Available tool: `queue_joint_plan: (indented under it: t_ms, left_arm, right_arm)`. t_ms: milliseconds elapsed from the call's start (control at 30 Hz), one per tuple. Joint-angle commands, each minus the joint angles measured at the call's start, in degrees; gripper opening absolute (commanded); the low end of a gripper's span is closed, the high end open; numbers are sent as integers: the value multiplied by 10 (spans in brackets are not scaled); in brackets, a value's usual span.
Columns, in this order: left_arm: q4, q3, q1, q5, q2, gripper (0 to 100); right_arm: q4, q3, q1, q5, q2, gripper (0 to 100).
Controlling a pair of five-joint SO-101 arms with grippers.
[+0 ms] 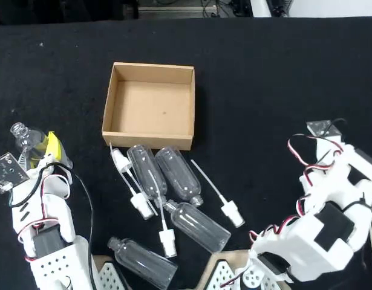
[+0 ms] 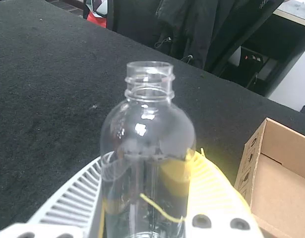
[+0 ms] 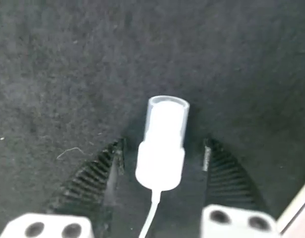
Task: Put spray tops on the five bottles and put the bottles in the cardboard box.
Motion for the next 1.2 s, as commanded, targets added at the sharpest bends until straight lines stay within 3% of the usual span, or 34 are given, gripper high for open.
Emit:
queue_joint_plan:
  t_ms: [0,67,300,467,600,867,1033,1167]
  left_arm:
    - [1,12,1,2,-11,39]
    - [1,12,4,2,-11,39]
    - [1,12,7,2,-11,39]
    - [-6,11,15,6,-11,44]
    - [-24,12,53,3,-10,44]
    - [-28,12,140,2,-10,45]
    - [-37,12,163,6,-10,45]
    - [-91,12,160,6,-10,40]
  right_arm:
    - [41,-47,-6,5,3,74]
    - [69,-68,-5,6,-7,7]
    - [230,-165,-55,-12,-121,10]
    - [250,-191,-167,-151,-237,10]
    - [259,-218,-319,-289,-336,10]
    - [57,-242,-583,-540,-427,11]
    - [-111,-221,-668,-606,-428,11]
    - [-194,-209,-704,-609,-429,11]
